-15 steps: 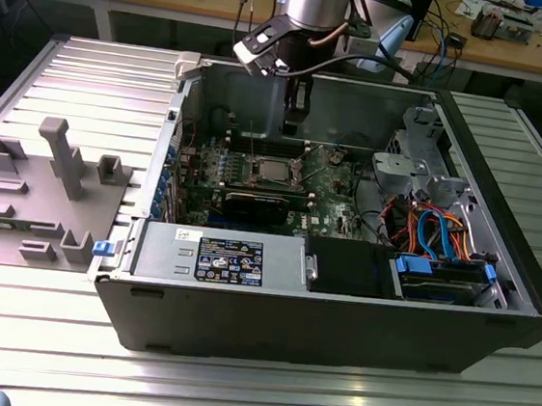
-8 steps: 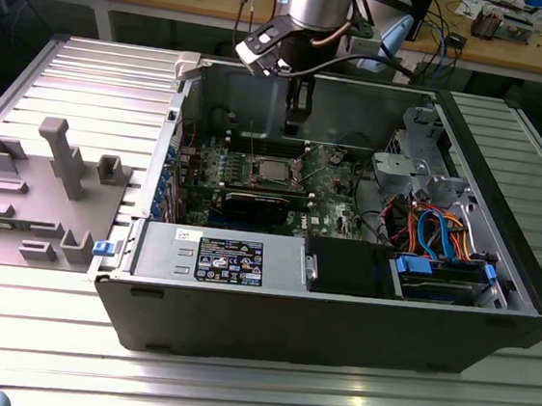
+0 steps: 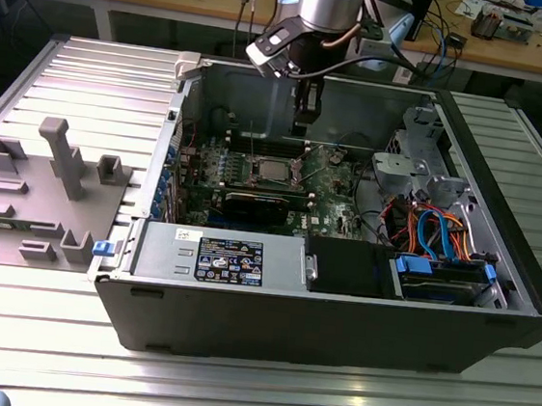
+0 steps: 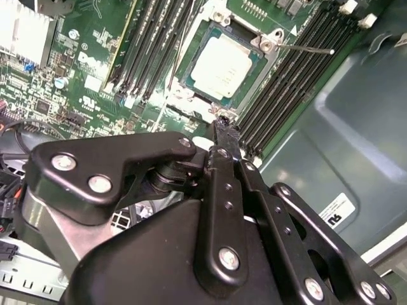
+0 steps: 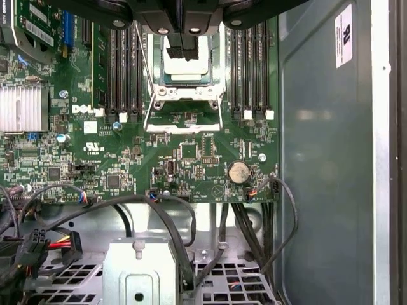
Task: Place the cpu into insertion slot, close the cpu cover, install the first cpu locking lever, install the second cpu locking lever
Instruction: 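Close the cpu cover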
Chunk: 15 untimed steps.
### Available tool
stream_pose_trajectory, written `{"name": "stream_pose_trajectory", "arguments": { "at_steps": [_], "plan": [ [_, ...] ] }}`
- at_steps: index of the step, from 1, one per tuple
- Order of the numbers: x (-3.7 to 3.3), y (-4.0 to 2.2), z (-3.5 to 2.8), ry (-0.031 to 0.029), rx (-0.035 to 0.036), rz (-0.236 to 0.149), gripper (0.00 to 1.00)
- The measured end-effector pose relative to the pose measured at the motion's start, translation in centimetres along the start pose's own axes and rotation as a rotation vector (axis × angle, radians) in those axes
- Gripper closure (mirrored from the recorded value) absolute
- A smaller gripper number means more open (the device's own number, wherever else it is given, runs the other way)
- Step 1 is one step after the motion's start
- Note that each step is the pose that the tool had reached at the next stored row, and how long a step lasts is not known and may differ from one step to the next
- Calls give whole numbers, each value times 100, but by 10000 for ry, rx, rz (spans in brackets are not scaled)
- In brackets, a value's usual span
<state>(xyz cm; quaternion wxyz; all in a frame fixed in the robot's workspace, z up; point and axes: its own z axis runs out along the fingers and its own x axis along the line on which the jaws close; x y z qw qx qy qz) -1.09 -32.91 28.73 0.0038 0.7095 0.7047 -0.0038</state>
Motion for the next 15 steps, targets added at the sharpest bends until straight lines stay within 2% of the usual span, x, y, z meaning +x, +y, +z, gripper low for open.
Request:
{"name": "stream_pose_trajectory", "arguments": {
  "at_steps": [4, 15],
  "plan": [
    [1, 98, 0, 0, 3, -1, 89],
    [1, 176, 1, 0, 3, 0, 89]
  ]
}}
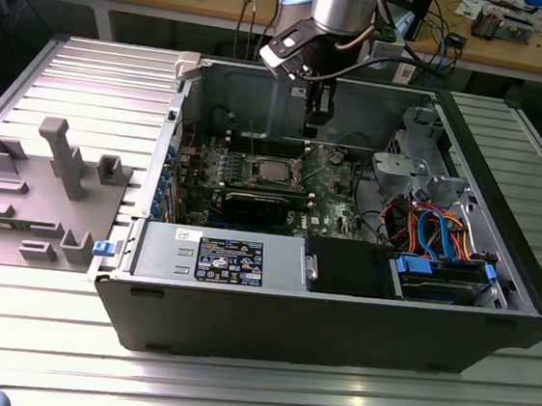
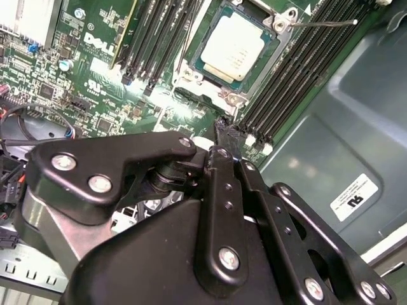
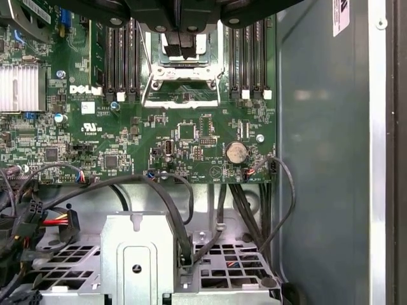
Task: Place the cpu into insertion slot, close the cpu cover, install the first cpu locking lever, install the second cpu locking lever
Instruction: 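Close the cpu cover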
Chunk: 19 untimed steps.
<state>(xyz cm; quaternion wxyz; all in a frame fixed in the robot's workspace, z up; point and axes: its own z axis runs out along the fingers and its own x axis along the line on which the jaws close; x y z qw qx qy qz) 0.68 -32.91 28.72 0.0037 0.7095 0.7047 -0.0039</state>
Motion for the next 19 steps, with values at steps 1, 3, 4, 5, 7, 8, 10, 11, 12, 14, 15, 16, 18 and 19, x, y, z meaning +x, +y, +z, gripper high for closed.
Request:
{"name": "stream_pose_trajectory", "arguments": {
  "at_steps": [1, 3, 4, 5, 7, 8, 10, 11, 12, 14, 15, 16, 18, 19],
  "plan": [
    [0, 9, 0, 0, 0, -1, 89],
    [0, 17, 0, 0, -1, 0, 89],
    [0, 23, 0, 0, 0, -1, 89],
    [0, 28, 0, 0, 0, 0, 89],
    [0, 50, 1, 0, 0, 0, 89],
    [0, 57, 1, 0, 0, 0, 89],
    [0, 75, 1, 0, 0, 0, 89],
    [0, 84, 1, 0, 0, 0, 89],
    [1, 88, 1, 0, 0, -1, 89],
    [0, 93, 1, -1, 0, 1, 89],
    [0, 96, 2, -1, 0, 0, 89],
    [1, 100, 2, 0, 0, 0, 89],
    [1, 107, 2, 0, 0, 0, 89],
    [1, 111, 2, 1, 0, 0, 89]
  ]
}}
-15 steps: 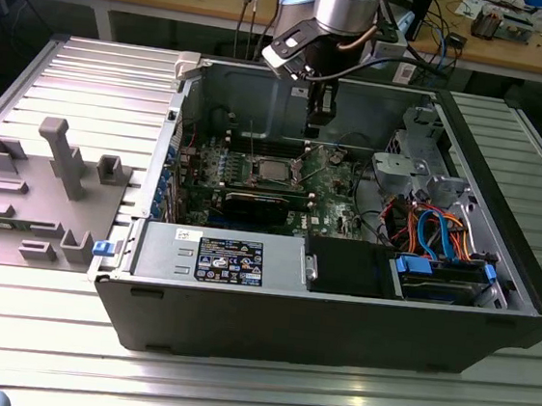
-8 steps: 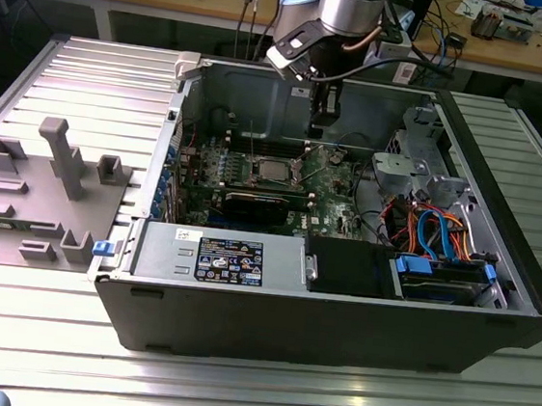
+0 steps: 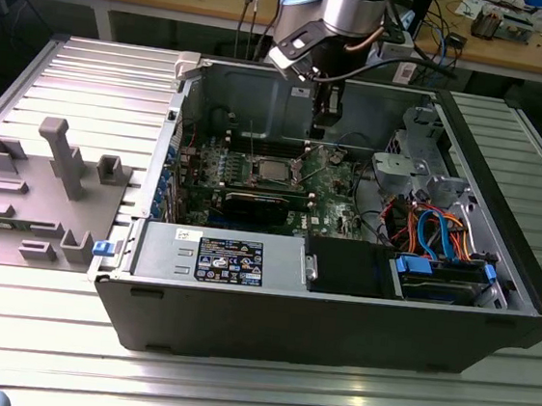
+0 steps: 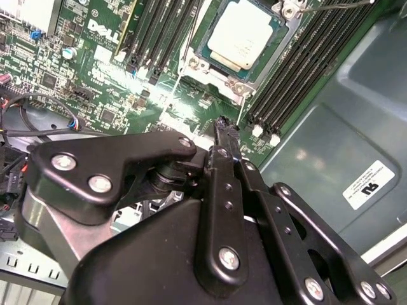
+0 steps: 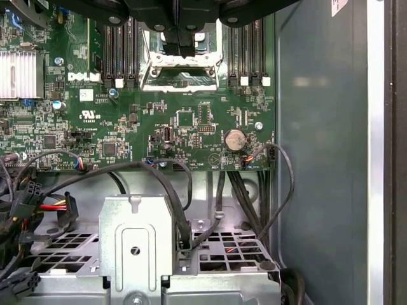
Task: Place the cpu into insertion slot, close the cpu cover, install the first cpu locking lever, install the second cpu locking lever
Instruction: 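Close the cpu cover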
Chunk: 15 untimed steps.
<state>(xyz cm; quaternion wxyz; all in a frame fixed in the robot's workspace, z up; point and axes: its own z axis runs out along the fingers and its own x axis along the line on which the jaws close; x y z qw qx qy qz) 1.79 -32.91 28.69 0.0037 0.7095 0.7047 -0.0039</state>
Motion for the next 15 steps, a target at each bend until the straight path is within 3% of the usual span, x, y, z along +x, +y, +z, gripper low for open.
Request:
{"name": "stream_pose_trajectory", "arguments": {
  "at_steps": [15],
  "plan": [
    [1, 135, 1, -1, 0, 2, 89]
  ]
}}
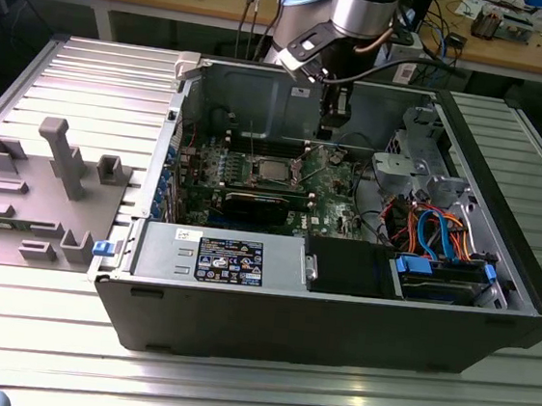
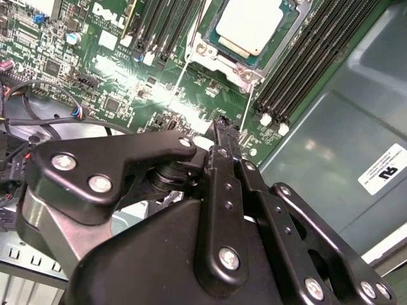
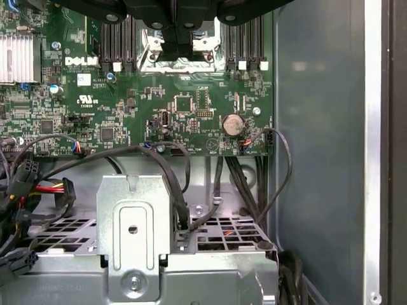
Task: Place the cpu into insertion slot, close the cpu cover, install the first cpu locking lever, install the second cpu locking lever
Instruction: 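Close the cpu cover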
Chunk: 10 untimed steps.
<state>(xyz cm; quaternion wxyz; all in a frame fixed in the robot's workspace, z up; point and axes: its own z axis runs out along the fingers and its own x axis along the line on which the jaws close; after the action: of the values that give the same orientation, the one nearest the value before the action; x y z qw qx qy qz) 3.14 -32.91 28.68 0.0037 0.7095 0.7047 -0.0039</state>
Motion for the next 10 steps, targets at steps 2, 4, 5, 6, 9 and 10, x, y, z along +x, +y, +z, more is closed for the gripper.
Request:
{"name": "stream_pose_trajectory", "arguments": {
  "at_steps": [2, 4, 5, 6, 9, 10],
  "plan": [
    [0, 27, 0, 0, 0, -1, 89],
    [0, 36, 0, 0, 1, -1, 89],
    [0, 42, 1, 1, 0, -1, 89],
    [0, 51, 1, 0, 0, -1, 89],
    [1, 70, 1, 0, 0, -1, 89],
    [1, 75, 1, 0, 0, -2, 89]
  ]
}}
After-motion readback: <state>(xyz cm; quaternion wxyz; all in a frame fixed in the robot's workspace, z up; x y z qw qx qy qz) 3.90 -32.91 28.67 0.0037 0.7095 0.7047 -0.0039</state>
